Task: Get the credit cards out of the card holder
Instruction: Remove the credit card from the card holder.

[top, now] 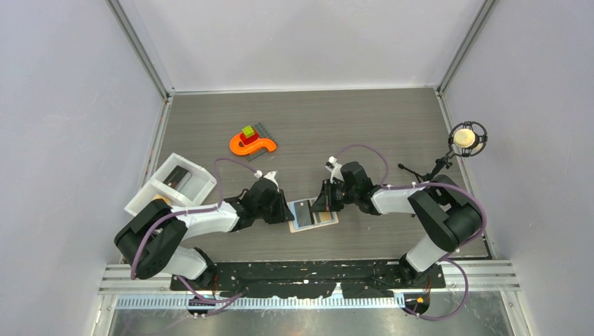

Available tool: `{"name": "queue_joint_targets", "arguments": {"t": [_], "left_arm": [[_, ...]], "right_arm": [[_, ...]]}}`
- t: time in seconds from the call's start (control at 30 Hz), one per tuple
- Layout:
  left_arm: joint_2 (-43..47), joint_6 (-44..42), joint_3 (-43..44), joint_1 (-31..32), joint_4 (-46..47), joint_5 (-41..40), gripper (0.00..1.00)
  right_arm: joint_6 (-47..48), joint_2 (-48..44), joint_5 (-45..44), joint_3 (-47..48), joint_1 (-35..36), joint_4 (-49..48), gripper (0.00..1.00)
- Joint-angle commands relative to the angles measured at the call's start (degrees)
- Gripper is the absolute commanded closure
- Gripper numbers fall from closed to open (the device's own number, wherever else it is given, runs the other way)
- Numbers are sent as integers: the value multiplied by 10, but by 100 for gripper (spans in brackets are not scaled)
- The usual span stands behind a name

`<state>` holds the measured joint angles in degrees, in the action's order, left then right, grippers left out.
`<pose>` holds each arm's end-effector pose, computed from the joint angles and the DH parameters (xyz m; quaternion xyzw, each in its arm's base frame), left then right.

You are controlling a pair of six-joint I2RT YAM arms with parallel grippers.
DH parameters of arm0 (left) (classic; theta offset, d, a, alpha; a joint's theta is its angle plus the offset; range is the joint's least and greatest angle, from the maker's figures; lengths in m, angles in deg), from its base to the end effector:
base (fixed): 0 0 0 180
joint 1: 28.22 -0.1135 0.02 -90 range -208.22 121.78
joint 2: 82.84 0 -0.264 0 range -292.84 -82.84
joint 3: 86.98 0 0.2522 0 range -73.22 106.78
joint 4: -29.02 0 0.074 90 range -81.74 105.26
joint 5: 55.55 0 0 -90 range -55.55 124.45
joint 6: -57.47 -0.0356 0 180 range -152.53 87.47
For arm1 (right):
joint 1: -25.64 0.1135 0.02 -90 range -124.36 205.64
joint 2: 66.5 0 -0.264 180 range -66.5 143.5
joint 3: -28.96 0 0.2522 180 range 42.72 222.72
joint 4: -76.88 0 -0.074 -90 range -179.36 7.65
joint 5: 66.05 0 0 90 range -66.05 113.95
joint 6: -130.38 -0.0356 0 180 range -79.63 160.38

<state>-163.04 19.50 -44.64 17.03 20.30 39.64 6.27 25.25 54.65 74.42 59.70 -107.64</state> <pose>0.1733 -0.1794 0.1394 -0.0382 0.9275 -0.3052 0.2126 0.2221 0.1721 0.1254 -0.1078 0.8802 0.4209 0.1909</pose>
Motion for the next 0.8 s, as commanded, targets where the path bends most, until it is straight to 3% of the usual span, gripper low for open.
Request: {"name": "queue_joint_targets", "arguments": {"t": [0.0,0.3,0.53,0.77], "left_arm": [[-36,-25,-19,-1,-38,-23,83],[3,-30,-7,2,-48,5,80],[78,-67,58,4,-138,27,65],[149,-132,120,4,-219,42,39]], "right_arm": [[27,-35,-12,9,-3,28,95],[79,-107,-11,4,-30,108,95],[139,-177,-33,36,-42,219,95],[149,-250,17,53,-42,264,95]]}}
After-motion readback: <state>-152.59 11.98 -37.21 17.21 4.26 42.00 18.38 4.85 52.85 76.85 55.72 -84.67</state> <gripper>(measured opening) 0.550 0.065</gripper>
